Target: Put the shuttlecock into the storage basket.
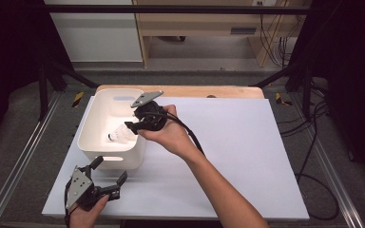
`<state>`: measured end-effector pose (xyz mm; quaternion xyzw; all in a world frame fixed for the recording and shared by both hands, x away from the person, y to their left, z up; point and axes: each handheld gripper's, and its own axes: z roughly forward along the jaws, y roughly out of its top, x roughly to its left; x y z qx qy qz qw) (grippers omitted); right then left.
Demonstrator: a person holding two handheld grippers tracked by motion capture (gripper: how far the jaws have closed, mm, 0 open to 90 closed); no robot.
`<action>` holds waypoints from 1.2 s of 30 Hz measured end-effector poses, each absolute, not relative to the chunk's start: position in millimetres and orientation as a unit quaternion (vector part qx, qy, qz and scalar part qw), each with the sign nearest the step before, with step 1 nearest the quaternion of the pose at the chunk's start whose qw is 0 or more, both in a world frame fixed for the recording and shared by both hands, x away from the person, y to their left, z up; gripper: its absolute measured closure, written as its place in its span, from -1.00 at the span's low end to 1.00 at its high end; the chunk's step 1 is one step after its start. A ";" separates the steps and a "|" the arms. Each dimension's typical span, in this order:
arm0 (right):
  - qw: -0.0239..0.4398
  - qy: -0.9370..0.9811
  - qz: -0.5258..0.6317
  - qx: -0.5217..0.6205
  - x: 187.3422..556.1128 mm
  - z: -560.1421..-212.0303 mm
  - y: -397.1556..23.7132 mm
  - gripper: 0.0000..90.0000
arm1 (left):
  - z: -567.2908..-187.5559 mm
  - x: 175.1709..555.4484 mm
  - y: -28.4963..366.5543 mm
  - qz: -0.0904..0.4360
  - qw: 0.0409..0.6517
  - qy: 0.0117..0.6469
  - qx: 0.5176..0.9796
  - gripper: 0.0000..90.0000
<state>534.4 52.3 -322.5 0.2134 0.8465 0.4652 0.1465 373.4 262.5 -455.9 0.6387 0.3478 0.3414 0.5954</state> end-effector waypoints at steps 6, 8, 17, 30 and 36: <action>0.144 0.845 0.468 0.215 534.5 -322.2 51.5 0.08 | -456.0 373.5 262.4 0.341 0.595 0.348 0.639 -0.96; 0.143 0.843 0.471 0.216 535.3 -322.8 51.0 0.04 | -456.1 373.5 262.3 0.341 0.595 0.348 0.639 -0.96; 0.141 0.830 0.485 0.237 539.0 -324.7 44.3 -0.15 | -456.1 373.2 263.8 0.343 0.594 0.350 0.638 -0.96; 0.152 0.817 0.493 0.256 537.9 -320.6 34.1 -0.64 | -456.7 373.8 263.3 0.343 0.592 0.349 0.640 -0.97; 0.161 0.809 0.498 0.267 537.4 -318.1 30.1 -0.83 | -457.2 374.9 263.7 0.341 0.593 0.352 0.639 -0.97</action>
